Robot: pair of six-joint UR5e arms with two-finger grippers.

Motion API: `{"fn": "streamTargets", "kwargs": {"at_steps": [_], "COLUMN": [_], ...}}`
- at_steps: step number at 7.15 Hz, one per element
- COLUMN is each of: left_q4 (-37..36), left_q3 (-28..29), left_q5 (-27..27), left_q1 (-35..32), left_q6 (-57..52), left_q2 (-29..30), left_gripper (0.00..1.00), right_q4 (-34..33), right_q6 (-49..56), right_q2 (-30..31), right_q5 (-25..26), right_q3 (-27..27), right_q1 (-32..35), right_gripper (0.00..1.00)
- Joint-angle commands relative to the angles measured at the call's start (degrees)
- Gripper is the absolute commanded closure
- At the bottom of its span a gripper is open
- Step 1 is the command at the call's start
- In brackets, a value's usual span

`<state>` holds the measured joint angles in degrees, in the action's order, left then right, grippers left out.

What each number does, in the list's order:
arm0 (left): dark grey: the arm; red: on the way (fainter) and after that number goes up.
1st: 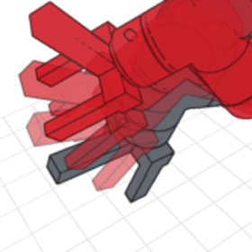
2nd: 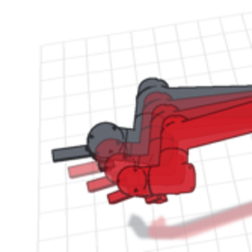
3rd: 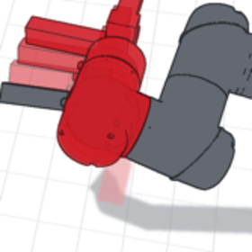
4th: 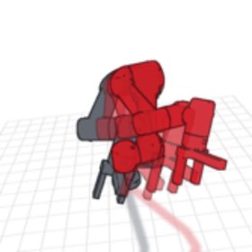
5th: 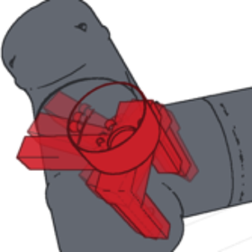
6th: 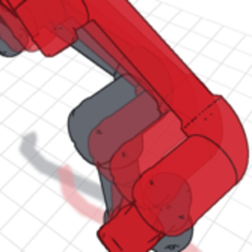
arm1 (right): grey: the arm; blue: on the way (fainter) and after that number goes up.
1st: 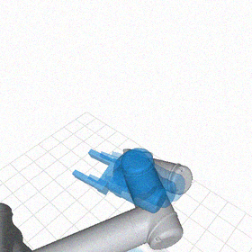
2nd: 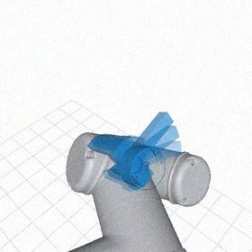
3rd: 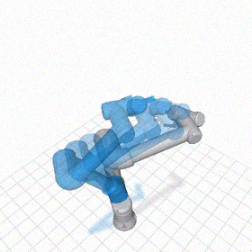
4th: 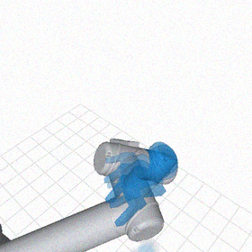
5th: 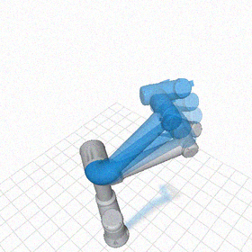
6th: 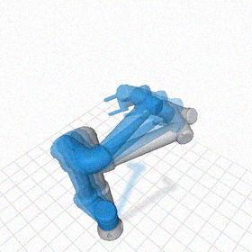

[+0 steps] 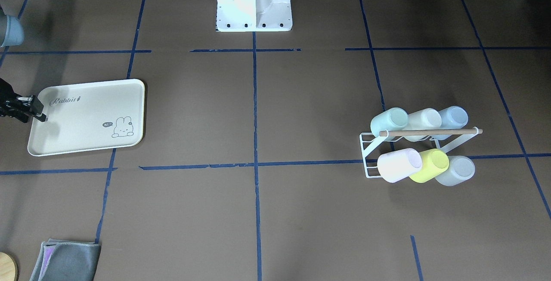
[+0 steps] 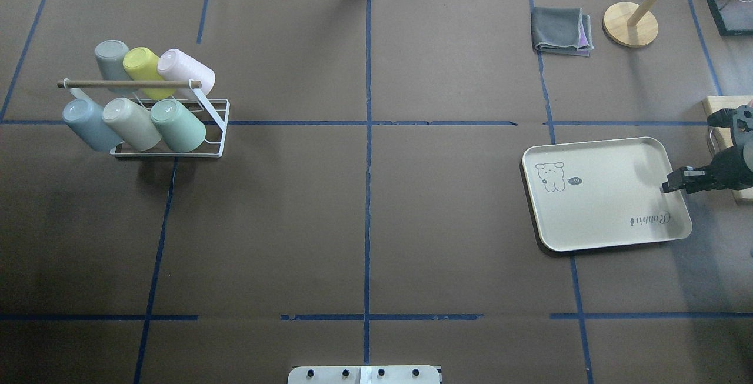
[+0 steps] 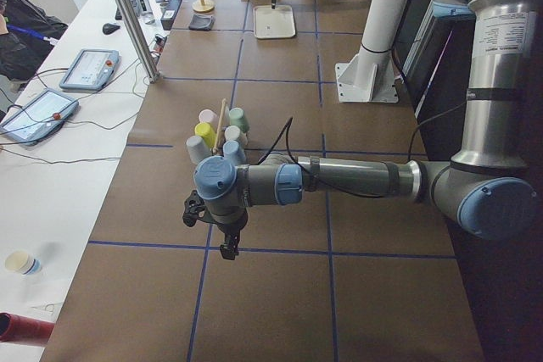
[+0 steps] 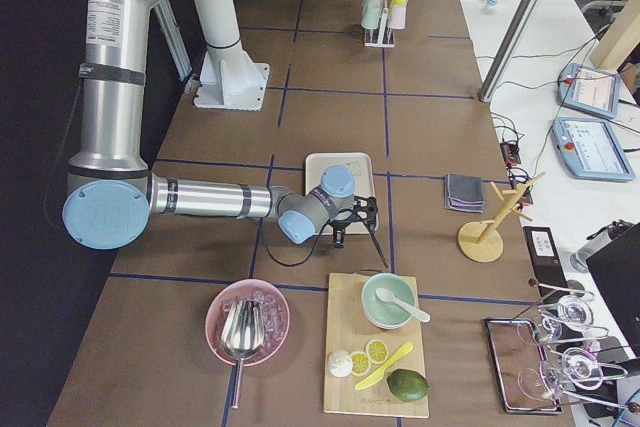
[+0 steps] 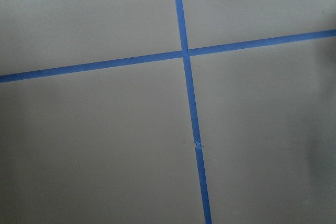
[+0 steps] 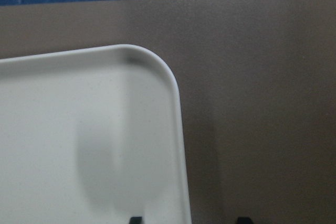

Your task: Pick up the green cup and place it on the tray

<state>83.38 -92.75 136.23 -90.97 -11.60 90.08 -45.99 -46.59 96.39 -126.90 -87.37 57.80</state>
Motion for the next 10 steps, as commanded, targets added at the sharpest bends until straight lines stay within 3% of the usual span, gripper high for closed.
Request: {"fn": "streamTargets", "kwargs": {"at_steps": [1, 3, 6, 8, 10], "left_q4": [0.03, 0.03, 0.03, 0.03, 0.03], "left_q3": [0.12, 0.29, 0.56, 0.47, 0.56], "left_q5": [0.0, 0.0, -0.09, 0.0, -0.09], "left_q1": [0.0, 0.0, 0.0, 0.0, 0.0], "left_q6": [0.0, 0.0, 0.0, 0.0, 0.0], "left_q2": [0.1, 0.36, 0.45, 0.54, 0.8], "left_gripper": [0.0, 0.0, 0.0, 0.0, 0.0], "right_q4": [0.03, 0.03, 0.03, 0.2, 0.47], "right_q6": [0.27, 0.27, 0.27, 0.27, 0.01], "right_q2": [0.2, 0.29, 0.55, 0.55, 3.35], "right_q5": [0.07, 0.42, 0.87, 0.0, -2.72], "right_q3": [-0.08, -0.08, -0.08, -1.13, -7.42], "right_q1": [0.04, 0.04, 0.12, 0.73, 3.53], "right_gripper": [0.6, 0.66, 0.99, 1.0, 1.0]}}
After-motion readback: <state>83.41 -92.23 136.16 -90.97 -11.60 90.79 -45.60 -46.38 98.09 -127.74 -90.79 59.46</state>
